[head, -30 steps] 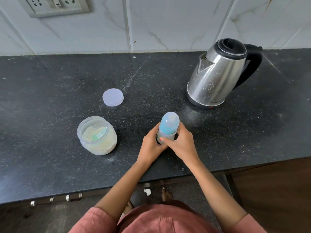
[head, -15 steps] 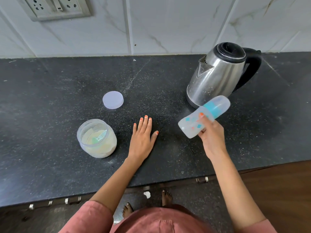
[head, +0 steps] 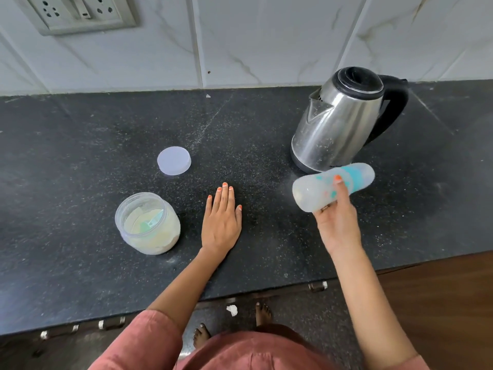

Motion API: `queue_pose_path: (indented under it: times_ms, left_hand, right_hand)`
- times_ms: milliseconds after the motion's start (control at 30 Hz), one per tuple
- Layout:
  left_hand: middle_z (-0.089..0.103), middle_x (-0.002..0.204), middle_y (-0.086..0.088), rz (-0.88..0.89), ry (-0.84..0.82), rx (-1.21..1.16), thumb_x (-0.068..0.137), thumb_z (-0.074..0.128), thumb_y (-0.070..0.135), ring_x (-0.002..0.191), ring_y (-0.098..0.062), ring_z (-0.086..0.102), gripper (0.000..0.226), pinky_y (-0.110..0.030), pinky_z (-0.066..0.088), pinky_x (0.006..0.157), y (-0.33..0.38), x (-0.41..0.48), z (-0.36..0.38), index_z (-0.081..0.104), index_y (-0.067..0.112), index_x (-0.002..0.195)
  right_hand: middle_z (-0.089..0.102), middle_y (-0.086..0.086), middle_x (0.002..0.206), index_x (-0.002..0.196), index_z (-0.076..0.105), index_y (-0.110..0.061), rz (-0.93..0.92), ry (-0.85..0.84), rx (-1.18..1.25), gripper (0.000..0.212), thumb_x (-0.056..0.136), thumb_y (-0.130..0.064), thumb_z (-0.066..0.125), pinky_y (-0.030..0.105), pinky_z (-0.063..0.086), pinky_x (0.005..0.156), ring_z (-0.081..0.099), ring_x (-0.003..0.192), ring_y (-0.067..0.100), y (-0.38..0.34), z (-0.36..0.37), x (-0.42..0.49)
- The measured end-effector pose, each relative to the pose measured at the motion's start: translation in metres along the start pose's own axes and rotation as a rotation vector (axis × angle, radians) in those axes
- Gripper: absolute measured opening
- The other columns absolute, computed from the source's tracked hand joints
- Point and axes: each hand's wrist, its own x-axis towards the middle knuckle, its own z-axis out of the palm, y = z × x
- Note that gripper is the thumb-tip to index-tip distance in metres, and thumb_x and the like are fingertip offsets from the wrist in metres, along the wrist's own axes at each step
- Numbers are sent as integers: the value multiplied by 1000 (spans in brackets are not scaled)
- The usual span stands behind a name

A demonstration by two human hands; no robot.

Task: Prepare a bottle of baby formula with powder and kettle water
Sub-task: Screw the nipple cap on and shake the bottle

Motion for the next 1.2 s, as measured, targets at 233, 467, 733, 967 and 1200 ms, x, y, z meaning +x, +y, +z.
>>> queue_pose_path:
  times_ms: [233, 467, 733, 967, 1200]
  left_hand:
    - [30, 149, -15, 14, 7, 13, 92, 6, 37, 138, -28, 28, 65, -38, 13, 112, -2, 0, 1, 31, 1, 140]
    - [28, 149, -15, 27, 16, 13, 92, 5, 37, 139, -28, 27, 66, -36, 9, 112, -3, 0, 4, 29, 0, 141]
    - [24, 151, -15, 32, 30, -16, 91, 3, 38, 140, -28, 23, 68, -35, 8, 113, -4, 1, 5, 25, 0, 142]
    - [22, 152, -15, 33, 24, -19, 88, -2, 39, 141, -27, 20, 71, -35, 8, 114, -3, 1, 5, 23, 1, 143]
    - [25, 151, -15, 28, 26, -19, 90, 2, 38, 141, -28, 23, 68, -36, 11, 114, -2, 0, 4, 26, 1, 142]
  right_hand:
    - [70, -6, 90, 96, 60, -18, -20, -15, -94, 11, 89, -17, 52, 22, 57, 67, 67, 84, 7, -7, 6, -10]
    - [73, -9, 77, 88, 63, -18, 5, -153, -412, 11, 81, -10, 59, 20, 57, 66, 67, 78, 7, 7, 10, -25]
    - [71, -5, 80, 89, 63, -14, 92, -160, -332, 10, 84, -10, 56, 22, 56, 66, 66, 77, 9, 14, 16, -31]
    - [68, 1, 92, 93, 62, -16, 97, -115, -248, 17, 77, -21, 60, 27, 56, 72, 66, 81, 9, 14, 16, -30]
    - [70, -5, 95, 98, 60, -20, -2, 13, 19, 14, 90, -26, 51, 22, 57, 68, 68, 85, 6, -3, 15, -22]
